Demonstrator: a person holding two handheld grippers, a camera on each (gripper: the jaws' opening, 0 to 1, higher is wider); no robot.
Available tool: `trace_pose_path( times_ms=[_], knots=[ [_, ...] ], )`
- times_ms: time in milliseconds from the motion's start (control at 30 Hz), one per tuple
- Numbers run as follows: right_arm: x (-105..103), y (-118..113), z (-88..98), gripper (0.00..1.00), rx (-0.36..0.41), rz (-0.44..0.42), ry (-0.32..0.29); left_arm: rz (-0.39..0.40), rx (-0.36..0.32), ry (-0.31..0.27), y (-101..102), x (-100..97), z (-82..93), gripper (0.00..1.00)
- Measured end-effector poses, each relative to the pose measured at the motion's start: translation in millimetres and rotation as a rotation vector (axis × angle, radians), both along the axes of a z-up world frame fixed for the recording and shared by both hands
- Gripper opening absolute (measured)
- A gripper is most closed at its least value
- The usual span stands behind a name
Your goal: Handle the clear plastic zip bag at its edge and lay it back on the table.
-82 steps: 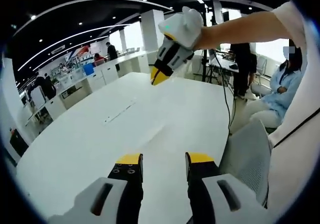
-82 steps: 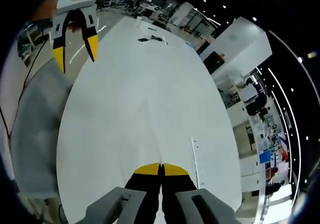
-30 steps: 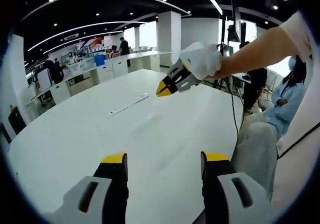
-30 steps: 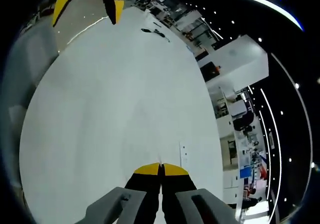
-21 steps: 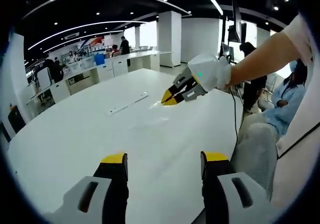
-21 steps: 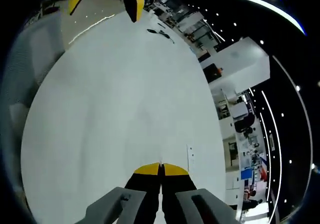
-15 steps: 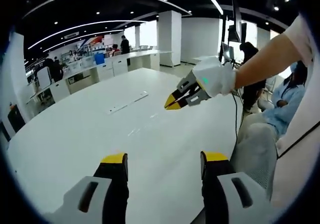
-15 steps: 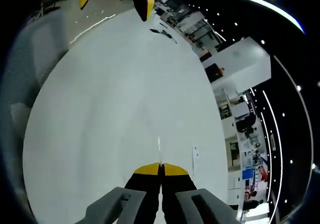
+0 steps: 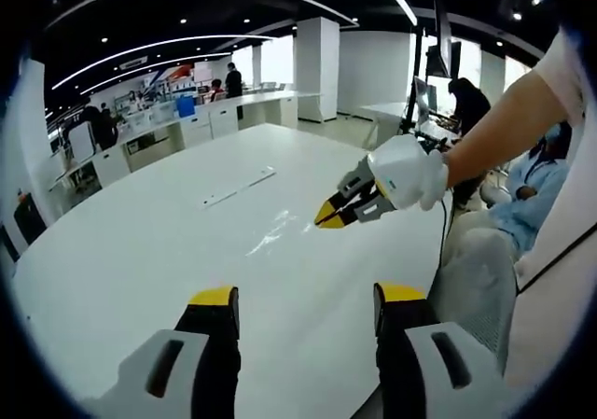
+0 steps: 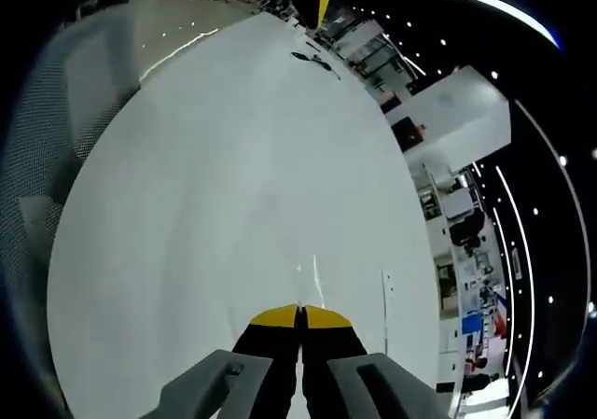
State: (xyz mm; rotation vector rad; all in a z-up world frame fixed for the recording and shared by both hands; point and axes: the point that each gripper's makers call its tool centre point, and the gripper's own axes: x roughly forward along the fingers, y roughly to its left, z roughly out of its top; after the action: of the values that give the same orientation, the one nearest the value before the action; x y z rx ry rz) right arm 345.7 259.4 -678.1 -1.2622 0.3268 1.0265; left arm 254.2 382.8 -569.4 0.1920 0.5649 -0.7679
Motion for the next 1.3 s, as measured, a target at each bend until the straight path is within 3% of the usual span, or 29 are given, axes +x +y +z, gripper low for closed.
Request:
trace_pose_path(
  times_ms=[600, 1300],
  knots=[
    [-2.9, 4.1, -25.4, 0.00, -0.033, 0.044, -0.013, -0.001, 0.004, 0.020, -1.6, -2.3, -8.2, 0.56],
    [-10.6, 4.3, -39.1, 0.00, -0.024, 0.020, 0.045, 0.001, 0.003, 0.029, -1.8, -4.0, -11.8, 0.56]
  ],
)
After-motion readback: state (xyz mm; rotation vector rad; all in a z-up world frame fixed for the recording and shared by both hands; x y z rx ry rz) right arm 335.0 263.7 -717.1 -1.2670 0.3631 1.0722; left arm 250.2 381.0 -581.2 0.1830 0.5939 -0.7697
